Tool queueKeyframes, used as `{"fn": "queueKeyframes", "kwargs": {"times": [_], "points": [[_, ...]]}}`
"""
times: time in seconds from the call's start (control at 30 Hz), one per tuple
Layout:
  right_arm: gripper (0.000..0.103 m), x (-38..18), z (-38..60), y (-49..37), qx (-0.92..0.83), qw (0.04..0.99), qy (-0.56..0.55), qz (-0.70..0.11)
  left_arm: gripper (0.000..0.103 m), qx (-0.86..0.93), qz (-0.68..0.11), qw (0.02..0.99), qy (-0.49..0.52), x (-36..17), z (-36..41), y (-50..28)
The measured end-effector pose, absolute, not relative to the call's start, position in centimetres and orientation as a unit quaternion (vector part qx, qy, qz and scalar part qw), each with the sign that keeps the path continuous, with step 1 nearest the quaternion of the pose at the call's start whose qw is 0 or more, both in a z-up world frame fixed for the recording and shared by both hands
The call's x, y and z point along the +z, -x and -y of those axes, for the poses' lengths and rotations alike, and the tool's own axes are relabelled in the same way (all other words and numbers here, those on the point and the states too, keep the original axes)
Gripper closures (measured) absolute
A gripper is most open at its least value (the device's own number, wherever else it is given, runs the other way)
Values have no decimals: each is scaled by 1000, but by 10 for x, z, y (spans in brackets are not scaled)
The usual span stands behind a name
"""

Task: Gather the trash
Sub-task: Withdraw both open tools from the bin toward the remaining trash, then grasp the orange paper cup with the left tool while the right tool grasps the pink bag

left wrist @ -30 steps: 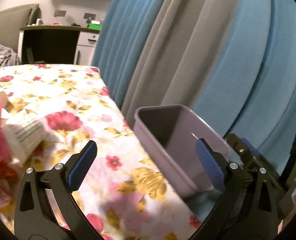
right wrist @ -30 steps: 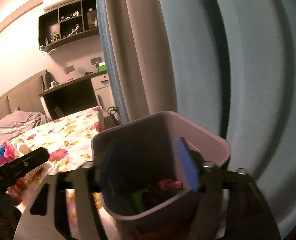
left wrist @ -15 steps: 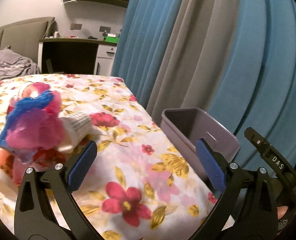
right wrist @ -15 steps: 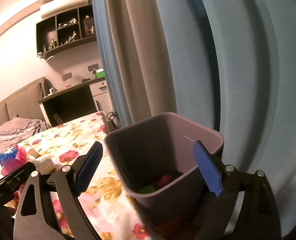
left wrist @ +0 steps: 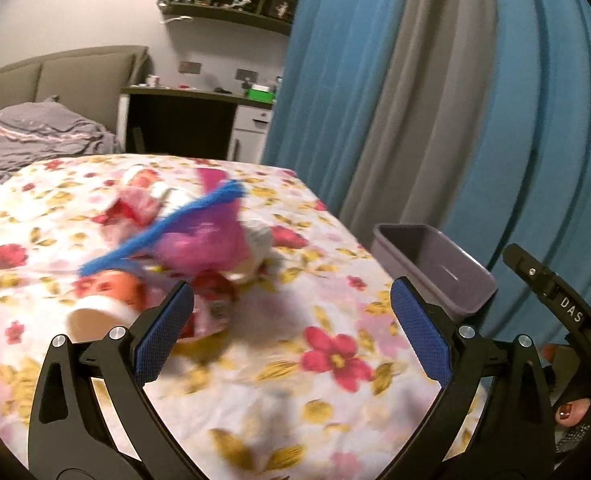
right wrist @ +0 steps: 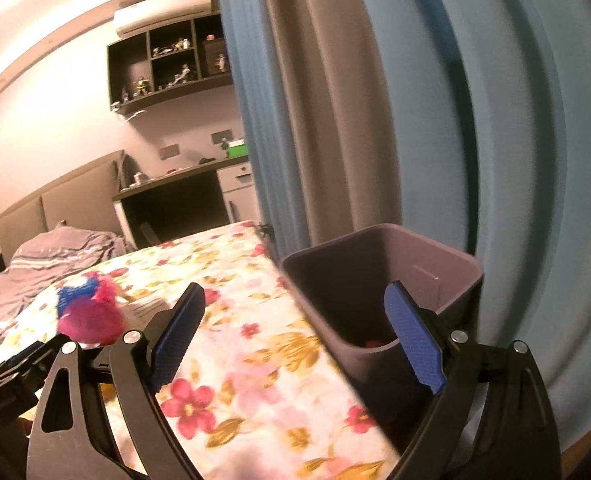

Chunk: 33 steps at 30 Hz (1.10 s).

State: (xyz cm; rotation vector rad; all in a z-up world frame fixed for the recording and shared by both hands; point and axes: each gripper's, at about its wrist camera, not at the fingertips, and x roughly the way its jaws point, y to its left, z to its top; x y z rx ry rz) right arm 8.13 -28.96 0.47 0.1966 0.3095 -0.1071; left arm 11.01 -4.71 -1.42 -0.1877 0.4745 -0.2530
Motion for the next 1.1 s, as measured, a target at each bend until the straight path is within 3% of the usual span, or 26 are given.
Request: {"fn": "queueKeyframes", "kwargs": {"times": [0.8, 1.1], "points": [[15, 2, 181, -84, 52, 982, -55, -175, 6, -28, -265, 957, 111, -41, -80, -93], [15, 0, 158, -94, 72, 980, -41, -183, 36, -54, -324, 941, 84, -60, -75, -125]]}}
